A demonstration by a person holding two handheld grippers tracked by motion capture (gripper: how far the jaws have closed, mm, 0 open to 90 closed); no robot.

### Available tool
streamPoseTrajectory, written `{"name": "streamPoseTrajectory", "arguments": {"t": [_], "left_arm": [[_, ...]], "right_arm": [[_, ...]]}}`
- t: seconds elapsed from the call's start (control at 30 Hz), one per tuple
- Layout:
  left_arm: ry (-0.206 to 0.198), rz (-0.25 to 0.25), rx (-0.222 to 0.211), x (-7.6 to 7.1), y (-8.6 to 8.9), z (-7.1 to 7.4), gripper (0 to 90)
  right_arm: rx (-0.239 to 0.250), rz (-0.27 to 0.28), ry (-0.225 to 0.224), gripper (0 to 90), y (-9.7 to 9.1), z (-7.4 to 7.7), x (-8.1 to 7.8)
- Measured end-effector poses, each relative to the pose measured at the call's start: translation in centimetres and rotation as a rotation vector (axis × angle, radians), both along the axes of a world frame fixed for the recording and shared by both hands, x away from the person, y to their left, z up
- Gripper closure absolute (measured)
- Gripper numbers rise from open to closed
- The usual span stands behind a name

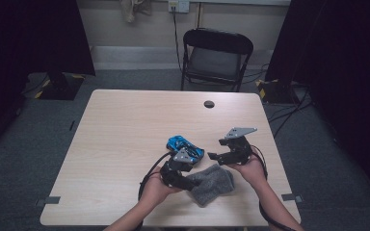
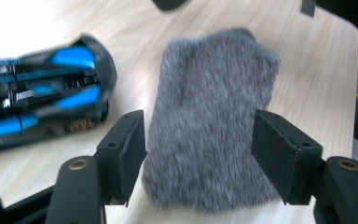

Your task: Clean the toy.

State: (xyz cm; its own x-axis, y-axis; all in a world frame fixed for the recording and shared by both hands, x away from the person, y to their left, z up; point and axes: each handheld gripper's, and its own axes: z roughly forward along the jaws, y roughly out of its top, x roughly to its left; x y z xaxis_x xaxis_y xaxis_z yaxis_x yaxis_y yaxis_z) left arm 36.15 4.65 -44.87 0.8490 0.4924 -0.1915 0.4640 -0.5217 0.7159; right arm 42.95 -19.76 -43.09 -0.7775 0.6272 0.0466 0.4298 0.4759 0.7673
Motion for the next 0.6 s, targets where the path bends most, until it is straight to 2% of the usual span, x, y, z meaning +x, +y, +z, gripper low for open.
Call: {"name": "streamPoseTrajectory", "arguments": {"t": [0.17,0.23,0.33,0.43,0.5,0.6], "left_arm": [[0.014,-0.014,0.029,-1.0,0.3,-1.0,33.3],[-0.008,-0.012,0.039,-1.3,0.2,-1.4,33.7],[-0.001,-0.016,0.064,-1.5,0.0,-1.9,40.5],[0.008,-0.02,0.079,-1.3,-0.3,-2.5,55.2],[0.014,-0.009,0.063,-0.8,-0.6,-2.6,58.9],[-0.003,-0.006,0.064,0.3,-1.3,-2.6,60.0]], "right_arm": [[-0.005,0.003,0.004,24.8,0.4,-0.1,0.0],[-0.004,0.005,0.006,24.7,0.4,-0.2,-0.1],[-0.004,0.012,0.002,24.7,0.4,-0.3,-0.2],[-0.007,0.014,0.005,24.7,0.3,-0.5,-0.2],[0.004,0.014,0.011,24.9,0.2,-0.6,-0.3],[0.003,0.017,0.014,25.0,0.0,-0.8,-0.4]]}}
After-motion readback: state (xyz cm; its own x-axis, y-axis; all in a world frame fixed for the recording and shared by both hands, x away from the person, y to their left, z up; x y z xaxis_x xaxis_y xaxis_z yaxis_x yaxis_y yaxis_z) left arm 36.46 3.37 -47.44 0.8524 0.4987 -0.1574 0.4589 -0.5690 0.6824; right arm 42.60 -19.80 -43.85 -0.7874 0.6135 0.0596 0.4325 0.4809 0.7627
